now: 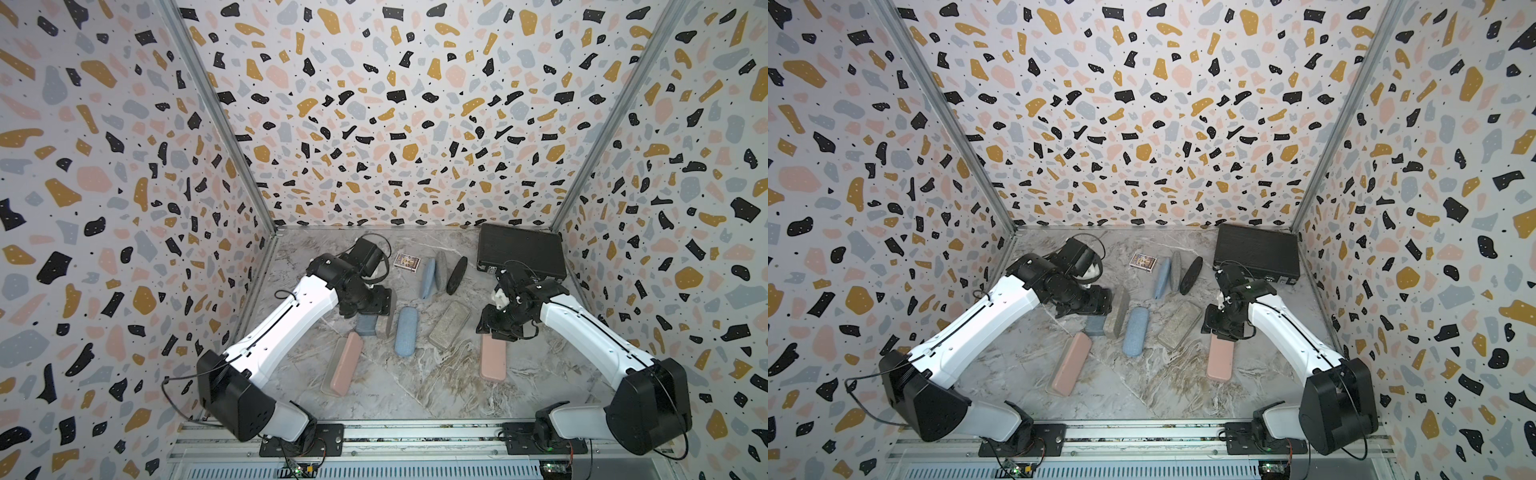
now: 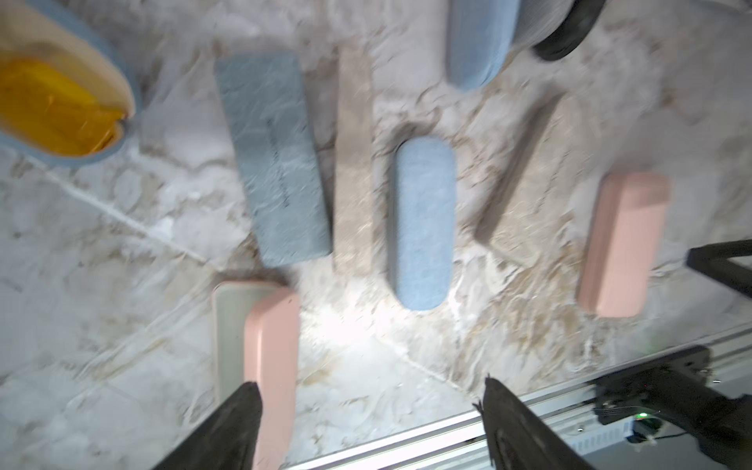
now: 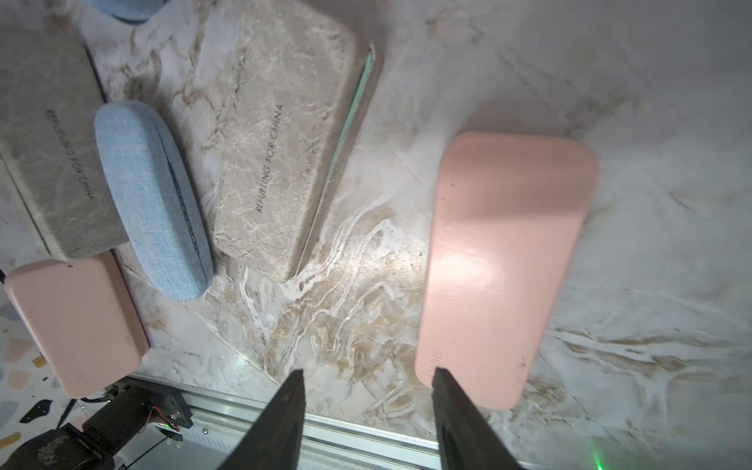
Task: Close the glasses case
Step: Pick up the glasses case at the center of the board.
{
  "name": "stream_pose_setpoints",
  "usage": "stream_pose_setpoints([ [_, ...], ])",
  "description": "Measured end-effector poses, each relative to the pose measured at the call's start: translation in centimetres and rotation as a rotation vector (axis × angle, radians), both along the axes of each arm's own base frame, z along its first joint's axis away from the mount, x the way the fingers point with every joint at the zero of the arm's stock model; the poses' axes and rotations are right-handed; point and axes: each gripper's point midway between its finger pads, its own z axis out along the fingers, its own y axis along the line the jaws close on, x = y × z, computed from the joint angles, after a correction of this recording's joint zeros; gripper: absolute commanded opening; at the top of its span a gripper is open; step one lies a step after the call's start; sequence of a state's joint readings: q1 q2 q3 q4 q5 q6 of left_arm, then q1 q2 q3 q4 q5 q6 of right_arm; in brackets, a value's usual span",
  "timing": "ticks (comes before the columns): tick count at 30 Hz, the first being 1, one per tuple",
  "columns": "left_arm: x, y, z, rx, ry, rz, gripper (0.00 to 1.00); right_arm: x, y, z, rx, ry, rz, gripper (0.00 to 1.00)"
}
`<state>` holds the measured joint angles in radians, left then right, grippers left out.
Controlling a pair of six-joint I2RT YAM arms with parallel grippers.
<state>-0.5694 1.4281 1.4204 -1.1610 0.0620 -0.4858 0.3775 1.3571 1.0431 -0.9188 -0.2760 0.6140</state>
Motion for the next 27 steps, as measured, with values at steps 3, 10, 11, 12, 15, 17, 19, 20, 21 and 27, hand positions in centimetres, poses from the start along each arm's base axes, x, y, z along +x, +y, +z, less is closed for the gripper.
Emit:
stream_pose_setpoints([
  [3, -3.2, 2.5, -1.4, 0.057, 0.06, 0.014, 0.87, -0.1, 0.7, -0.9, -0.011, 0.025, 0.018, 0.53],
  [10, -8.7, 6.7, -3.7, 0.136, 0.14, 0.076, 0.88, -0.2, 2.0, -2.0, -0.021, 0.049, 0.05, 0.53],
  [11, -9.0, 7.0, -4.2, 0.146, 0.152, 0.081, 0.88, -0.2, 2.2, -2.1, -0.022, 0.051, 0.054, 0.53],
  [12, -9.4, 7.3, -4.7, 0.155, 0.168, 0.09, 0.88, -0.2, 2.4, -2.2, -0.022, 0.052, 0.059, 0.53],
  [15, -10.0, 7.9, -6.8, 0.185, 0.216, 0.107, 0.86, -0.2, 2.9, -2.2, -0.02, 0.048, 0.069, 0.53],
  [17, -10.2, 8.0, -7.6, 0.206, 0.247, 0.111, 0.85, -0.3, 3.1, -2.2, -0.019, 0.047, 0.074, 0.53],
  [19, -9.6, 7.8, -7.9, 0.205, 0.249, 0.117, 0.83, -0.4, 3.2, -2.2, -0.02, 0.047, 0.077, 0.53],
  [20, -9.4, 7.6, -8.0, 0.2, 0.249, 0.121, 0.83, -0.4, 3.2, -2.2, -0.022, 0.046, 0.078, 0.53],
  [21, -9.2, 7.5, -8.2, 0.195, 0.25, 0.125, 0.82, -0.4, 3.2, -2.2, -0.022, 0.046, 0.079, 0.53],
  [27, -8.2, 6.4, -9.1, 0.148, 0.258, 0.148, 0.77, -0.4, 3.1, -2.1, -0.029, 0.038, 0.075, 0.53],
])
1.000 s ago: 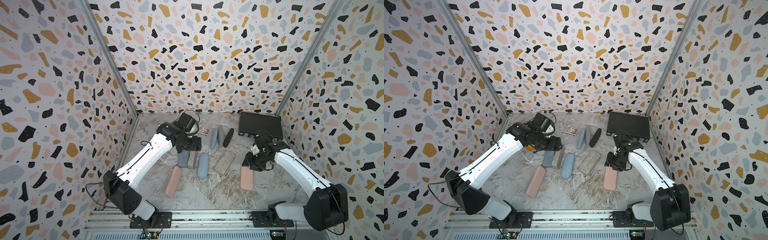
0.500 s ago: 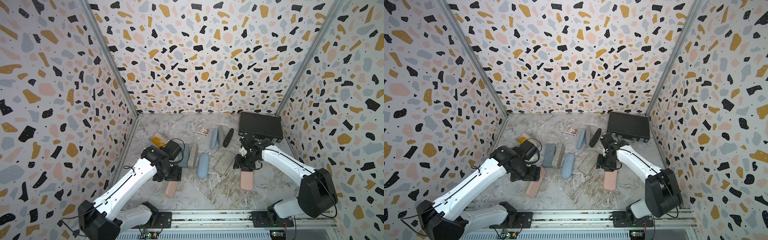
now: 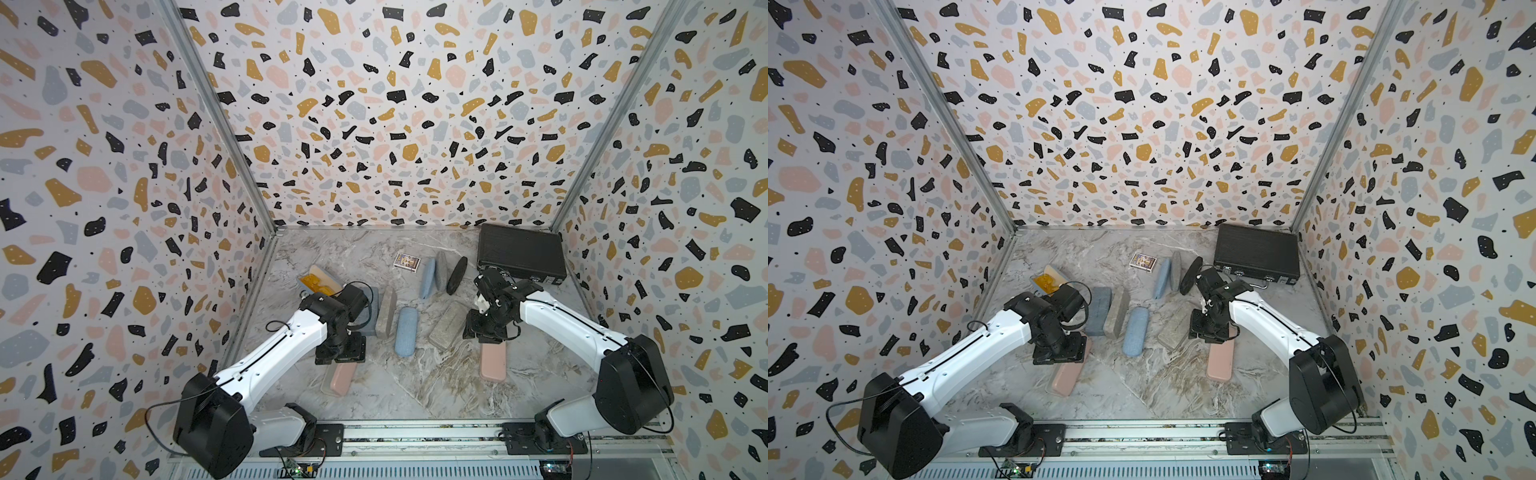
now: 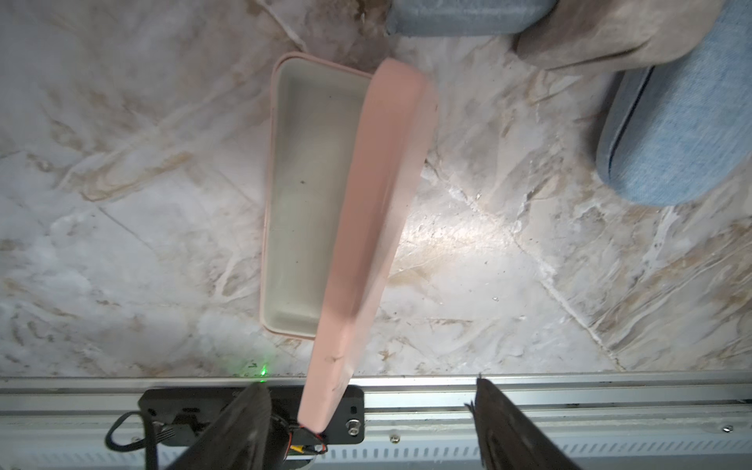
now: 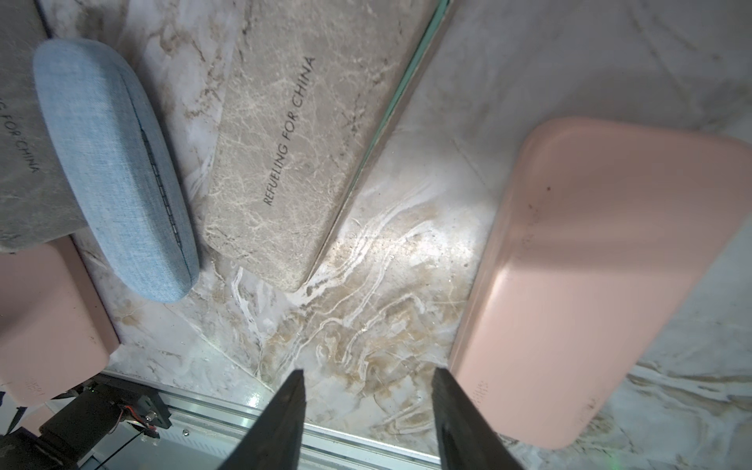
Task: Close the glasses case
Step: Pick up the glasses case at the center of the board.
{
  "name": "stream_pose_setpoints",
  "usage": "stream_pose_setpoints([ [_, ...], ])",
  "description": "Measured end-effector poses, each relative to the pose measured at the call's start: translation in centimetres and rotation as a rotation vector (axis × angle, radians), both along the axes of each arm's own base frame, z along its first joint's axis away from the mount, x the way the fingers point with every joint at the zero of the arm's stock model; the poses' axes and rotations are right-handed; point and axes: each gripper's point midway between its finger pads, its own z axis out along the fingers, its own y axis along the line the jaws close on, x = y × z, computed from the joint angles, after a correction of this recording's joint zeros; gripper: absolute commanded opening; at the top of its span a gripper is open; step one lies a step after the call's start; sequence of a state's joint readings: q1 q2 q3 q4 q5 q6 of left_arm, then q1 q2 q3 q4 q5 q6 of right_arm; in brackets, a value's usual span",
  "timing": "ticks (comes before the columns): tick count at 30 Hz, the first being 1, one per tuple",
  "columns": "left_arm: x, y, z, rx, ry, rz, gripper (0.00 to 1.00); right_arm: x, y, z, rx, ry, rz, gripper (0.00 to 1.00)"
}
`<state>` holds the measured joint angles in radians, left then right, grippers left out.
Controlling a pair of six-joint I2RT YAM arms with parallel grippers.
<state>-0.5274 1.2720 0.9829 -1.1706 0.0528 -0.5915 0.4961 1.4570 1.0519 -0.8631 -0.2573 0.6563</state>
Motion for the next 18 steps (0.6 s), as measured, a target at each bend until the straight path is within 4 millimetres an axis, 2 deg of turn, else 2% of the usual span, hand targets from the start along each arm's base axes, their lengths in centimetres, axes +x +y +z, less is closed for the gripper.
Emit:
stream_pose_setpoints([
  [6, -0.1, -0.8, -2.4, -0.023, 0.047, 0.018, 0.75, 0.0, -0.1, 0.3, 0.002, -0.011, -0.004, 0.53],
  [8, 0.1, -0.9, -2.9, -0.024, 0.052, 0.026, 0.72, 0.0, -0.1, 0.3, 0.002, -0.011, -0.004, 0.52],
  [10, 0.3, -1.1, -3.2, -0.03, 0.054, 0.031, 0.62, 0.0, -0.1, 0.3, 0.002, -0.011, -0.004, 0.52],
  [12, 0.6, -1.5, -3.4, -0.044, 0.051, 0.037, 0.45, 0.0, -0.1, 0.3, 0.002, -0.01, -0.007, 0.52],
  [15, 1.0, -2.1, -3.5, -0.067, 0.047, 0.043, 0.26, 0.0, -0.1, 0.3, 0.002, -0.009, -0.01, 0.51],
  [18, 1.2, -2.6, -3.6, -0.094, 0.044, 0.041, 0.16, 0.0, -0.1, 0.3, 0.002, -0.007, -0.013, 0.51],
])
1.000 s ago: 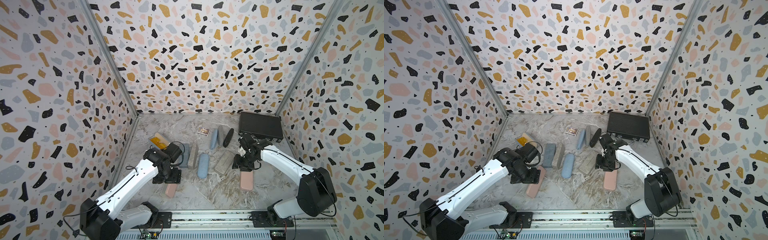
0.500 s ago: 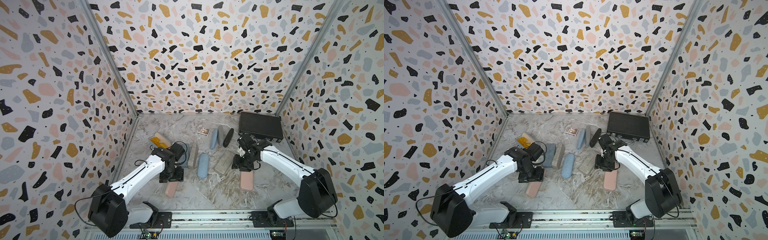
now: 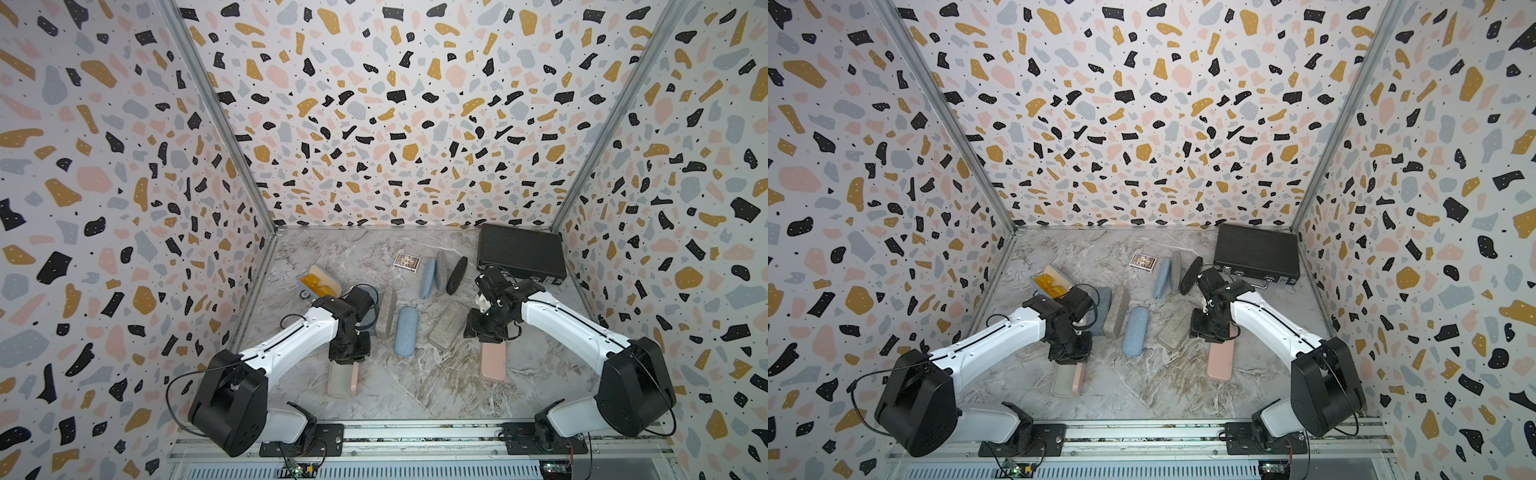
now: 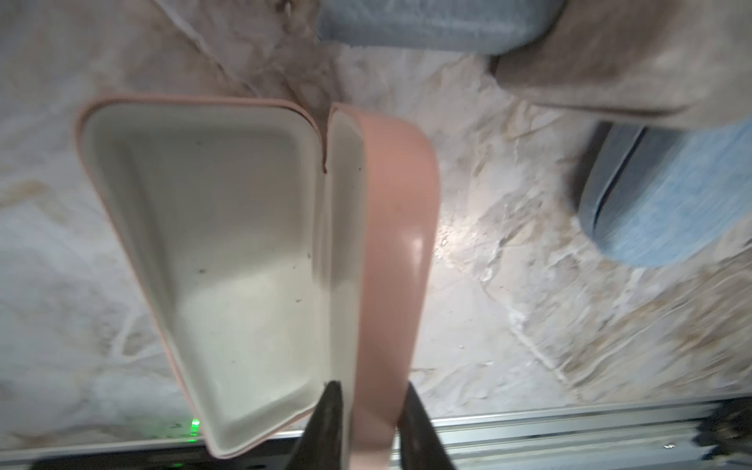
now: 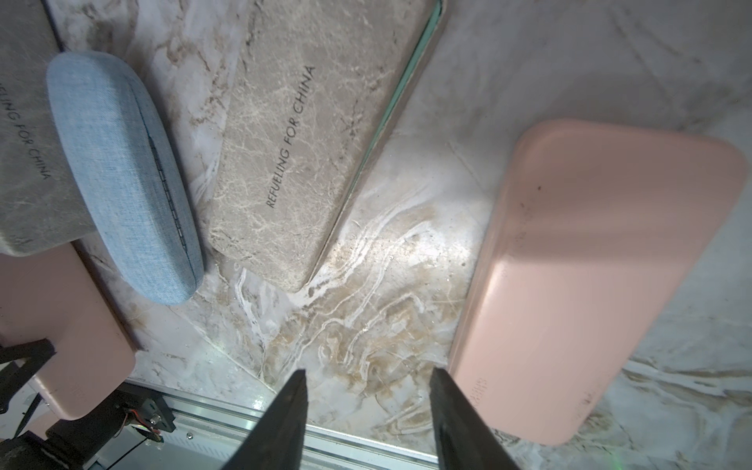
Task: Close the glasses case
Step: Pick up the glasses case at the center of the board, then place the glasses case at the center of the board.
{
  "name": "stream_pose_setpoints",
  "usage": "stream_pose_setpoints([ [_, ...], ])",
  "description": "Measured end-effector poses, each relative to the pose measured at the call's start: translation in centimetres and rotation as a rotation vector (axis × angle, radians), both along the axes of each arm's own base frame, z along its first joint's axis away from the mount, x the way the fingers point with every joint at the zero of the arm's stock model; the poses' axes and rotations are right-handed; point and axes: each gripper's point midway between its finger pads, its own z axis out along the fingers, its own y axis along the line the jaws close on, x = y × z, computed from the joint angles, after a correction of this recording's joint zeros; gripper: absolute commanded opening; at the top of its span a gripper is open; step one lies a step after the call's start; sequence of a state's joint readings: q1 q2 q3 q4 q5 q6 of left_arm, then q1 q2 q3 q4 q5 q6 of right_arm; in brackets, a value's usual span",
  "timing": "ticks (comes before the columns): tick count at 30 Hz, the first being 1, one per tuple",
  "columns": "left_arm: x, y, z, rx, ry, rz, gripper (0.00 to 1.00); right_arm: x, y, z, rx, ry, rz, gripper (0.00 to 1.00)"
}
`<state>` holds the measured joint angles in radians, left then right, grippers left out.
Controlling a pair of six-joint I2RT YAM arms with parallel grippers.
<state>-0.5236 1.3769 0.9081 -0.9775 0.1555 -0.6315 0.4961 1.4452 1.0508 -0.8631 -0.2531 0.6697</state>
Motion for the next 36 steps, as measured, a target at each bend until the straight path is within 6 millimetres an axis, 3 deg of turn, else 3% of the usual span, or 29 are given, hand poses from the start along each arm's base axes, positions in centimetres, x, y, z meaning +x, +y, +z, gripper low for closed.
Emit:
stream_pose_setpoints([
  [7, -0.2, -0.7, -0.6, -0.043, 0.012, 0.011, 0.0, -0.1, 0.0, -0.1, -0.002, 0.004, -0.004, 0.5],
  [18, 0.1, -2.5, 0.1, -0.119, 0.011, 0.028, 0.0, -0.5, -0.3, -0.6, -0.009, 0.018, -0.006, 0.5],
  [23, 0.7, -5.9, 1.6, -0.168, -0.027, -0.034, 0.0, -0.4, -0.3, -0.6, -0.013, 0.016, -0.006, 0.5],
  [27, 0.6, -8.8, 1.4, -0.193, -0.024, -0.086, 0.0, -0.4, -0.4, -0.7, -0.021, 0.012, -0.006, 0.5],
  [36, -0.2, -11.7, 0.2, -0.216, 0.007, -0.13, 0.0, -0.4, -0.7, -0.7, -0.035, 0.008, -0.003, 0.5],
])
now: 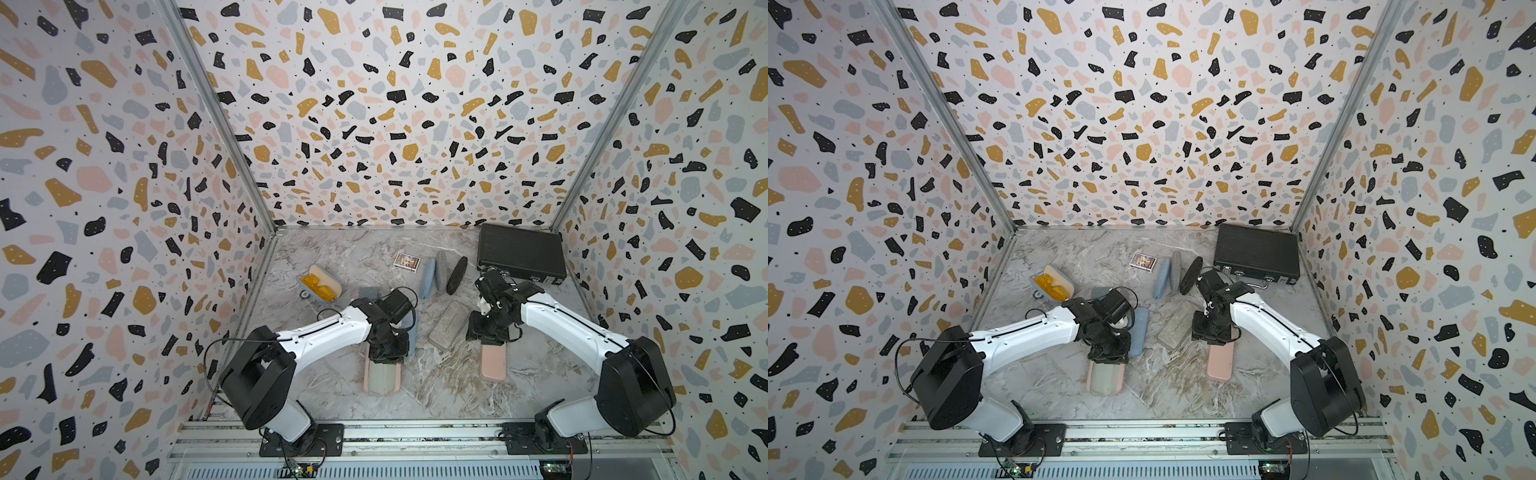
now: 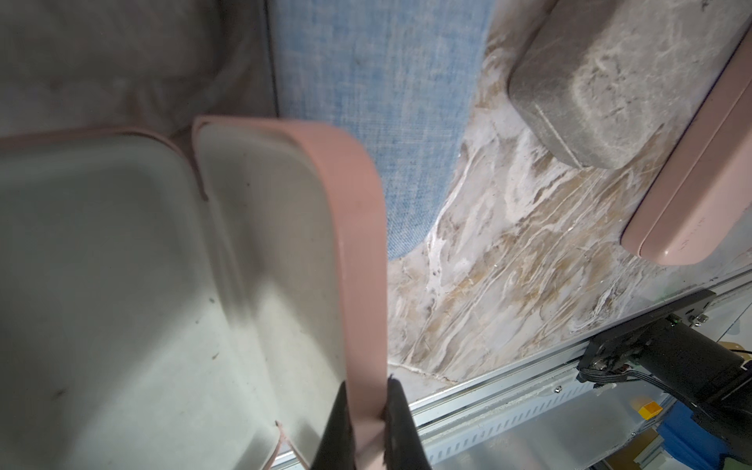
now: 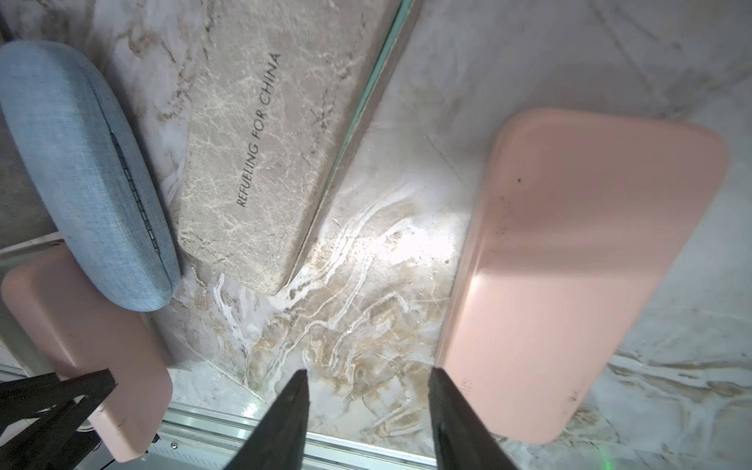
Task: Close the glasses case
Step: Place the glasses case at the center of the board.
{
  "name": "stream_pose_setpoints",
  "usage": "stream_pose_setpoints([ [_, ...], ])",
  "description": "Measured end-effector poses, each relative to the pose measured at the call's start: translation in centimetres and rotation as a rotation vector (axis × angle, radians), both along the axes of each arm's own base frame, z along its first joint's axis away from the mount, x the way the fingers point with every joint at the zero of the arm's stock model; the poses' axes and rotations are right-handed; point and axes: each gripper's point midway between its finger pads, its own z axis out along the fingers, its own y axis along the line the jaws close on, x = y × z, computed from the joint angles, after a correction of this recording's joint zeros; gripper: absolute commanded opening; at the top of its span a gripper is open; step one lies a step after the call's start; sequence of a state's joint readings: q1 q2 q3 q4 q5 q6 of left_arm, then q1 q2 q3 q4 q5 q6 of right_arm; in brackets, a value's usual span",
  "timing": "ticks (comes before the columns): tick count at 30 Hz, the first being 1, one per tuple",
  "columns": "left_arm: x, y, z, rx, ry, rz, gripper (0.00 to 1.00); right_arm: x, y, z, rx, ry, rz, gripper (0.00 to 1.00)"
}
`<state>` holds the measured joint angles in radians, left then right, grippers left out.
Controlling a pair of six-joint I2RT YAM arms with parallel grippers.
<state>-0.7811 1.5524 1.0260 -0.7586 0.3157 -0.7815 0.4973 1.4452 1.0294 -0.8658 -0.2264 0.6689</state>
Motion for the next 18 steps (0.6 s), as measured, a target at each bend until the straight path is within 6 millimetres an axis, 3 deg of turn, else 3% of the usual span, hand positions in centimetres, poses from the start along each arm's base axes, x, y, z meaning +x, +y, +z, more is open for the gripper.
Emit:
stream_pose_setpoints([
  [11, 3.3, -4.2, 1.3, -0.077, -0.045, -0.033, 0.0, 0.0, -0.3, 0.1, -0.018, -0.003, 0.001, 0.5],
  [18, 3.6, -4.5, 1.4, -0.09, -0.057, -0.029, 0.0, -0.1, -0.5, 0.1, -0.026, 0.001, 0.0, 0.5],
])
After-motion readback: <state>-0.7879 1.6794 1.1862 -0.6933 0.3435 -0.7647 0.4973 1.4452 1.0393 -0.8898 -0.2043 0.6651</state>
